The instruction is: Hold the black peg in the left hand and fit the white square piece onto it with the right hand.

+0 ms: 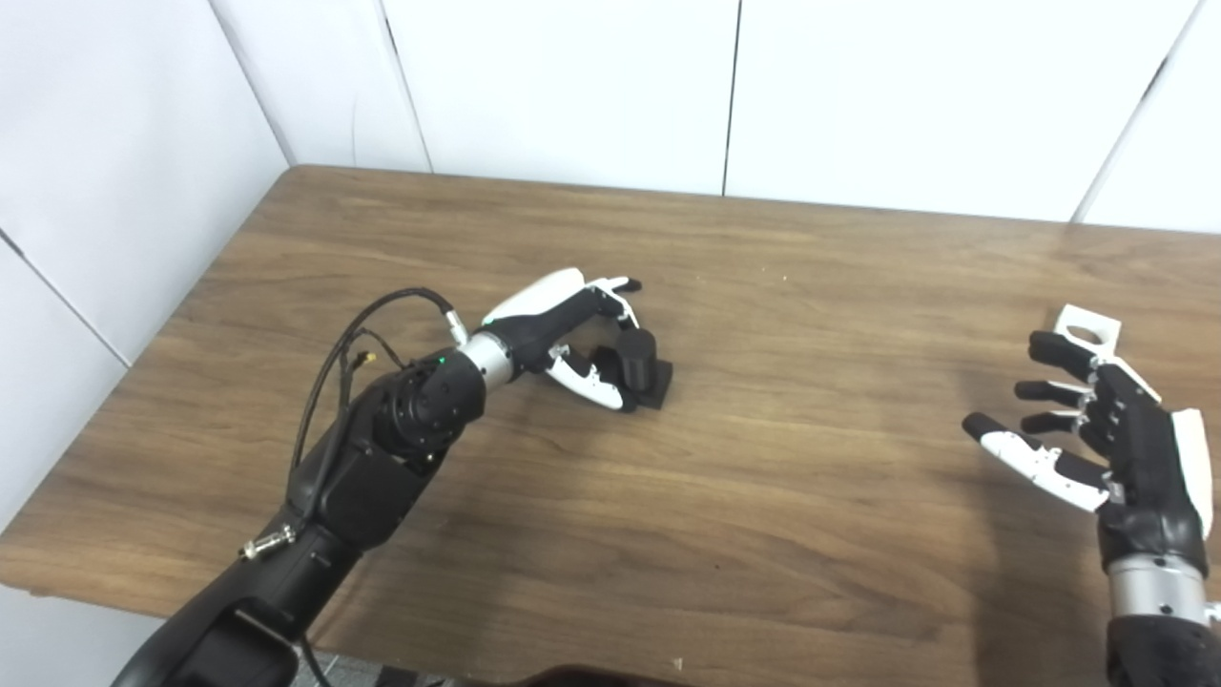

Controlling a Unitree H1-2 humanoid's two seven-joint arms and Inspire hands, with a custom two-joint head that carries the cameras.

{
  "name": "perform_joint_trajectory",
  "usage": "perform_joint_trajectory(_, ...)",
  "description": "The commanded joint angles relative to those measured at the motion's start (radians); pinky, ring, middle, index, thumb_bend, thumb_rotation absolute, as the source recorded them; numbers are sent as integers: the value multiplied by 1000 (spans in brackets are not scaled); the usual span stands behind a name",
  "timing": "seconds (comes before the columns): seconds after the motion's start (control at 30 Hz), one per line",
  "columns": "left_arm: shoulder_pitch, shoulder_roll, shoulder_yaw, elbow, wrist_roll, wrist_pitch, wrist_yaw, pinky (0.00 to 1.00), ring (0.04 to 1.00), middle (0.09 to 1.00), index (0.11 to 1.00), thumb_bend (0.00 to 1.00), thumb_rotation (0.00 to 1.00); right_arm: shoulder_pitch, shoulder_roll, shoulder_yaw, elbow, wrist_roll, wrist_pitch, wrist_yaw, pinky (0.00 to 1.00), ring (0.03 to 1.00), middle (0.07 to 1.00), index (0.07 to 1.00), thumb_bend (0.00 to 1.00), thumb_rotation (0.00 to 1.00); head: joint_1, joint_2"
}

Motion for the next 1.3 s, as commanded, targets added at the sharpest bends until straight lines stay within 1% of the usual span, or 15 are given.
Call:
perform_joint_trajectory(0.0,-25,2,7,-50,-13,-34,1,1000,1000,995,491,519,83,-26,-1,-1,-15,6,-60,-13,503,654,768,738,588,14,-4,2)
perform_joint_trajectory(0.1,-6,-23,1,-70,-16,-48,4,1000,1000,998,491,520,80,-25,-4,-1,-12,5,-71,-14,522,667,770,741,591,14,-10,3)
perform_joint_trajectory(0.27,28,-65,-16,-82,0,-82,19,1000,1000,1000,492,520,81,-27,-2,-3,-7,3,-76,-16,518,656,770,742,593,2,-17,5)
perform_joint_trajectory(0.63,107,-178,-96,-33,45,-162,80,1000,1000,1000,492,517,85,-31,-4,-6,-2,7,-87,-24,499,640,757,733,594,8,-37,10)
perform_joint_trajectory(0.8,125,-206,-125,-12,55,-178,96,1000,1000,1000,492,517,87,-32,-7,-5,9,4,-106,-29,499,633,744,726,605,15,-48,13)
perform_joint_trajectory(0.87,129,-211,-134,-7,55,-180,100,1000,1000,1000,492,517,86,-31,-7,-4,14,5,-114,-29,497,629,741,726,607,23,-67,17)
perform_joint_trajectory(1.0,139,-205,-136,-4,40,-180,100,1000,1000,1000,491,518,84,-29,0,3,24,-10,-123,-35,499,628,745,728,613,55,-157,27)
perform_joint_trajectory(1.03,143,-199,-133,-8,35,-180,99,1000,1000,1000,491,519,83,-29,1,6,25,-12,-124,-35,502,628,740,730,612,62,-194,30)
perform_joint_trajectory(1.1,152,-184,-123,-21,23,-181,92,1000,1000,1000,491,520,81,-29,3,12,30,-24,-129,-40,499,624,740,730,621,93,-242,34)
perform_joint_trajectory(1.13,154,-178,-120,-24,19,-183,89,1000,1000,1000,491,520,81,-29,4,15,33,-31,-132,-44,496,622,742,729,625,110,-252,35)
perform_joint_trajectory(1.17,158,-168,-115,-33,12,-181,83,1000,1000,1000,491,519,81,-30,6,18,34,-35,-132,-45,495,621,744,728,627,119,-301,35)
perform_joint_trajectory(1.23,163,-151,-107,-45,2,-184,76,1000,1000,1000,492,519,81,-32,10,27,37,-43,-133,-47,500,634,760,731,627,143,-349,31)
perform_joint_trajectory(1.27,166,-142,-102,-47,-6,-192,75,1000,1000,1000,492,519,81,-33,15,34,38,-48,-133,-48,505,638,763,732,625,151,-397,26)
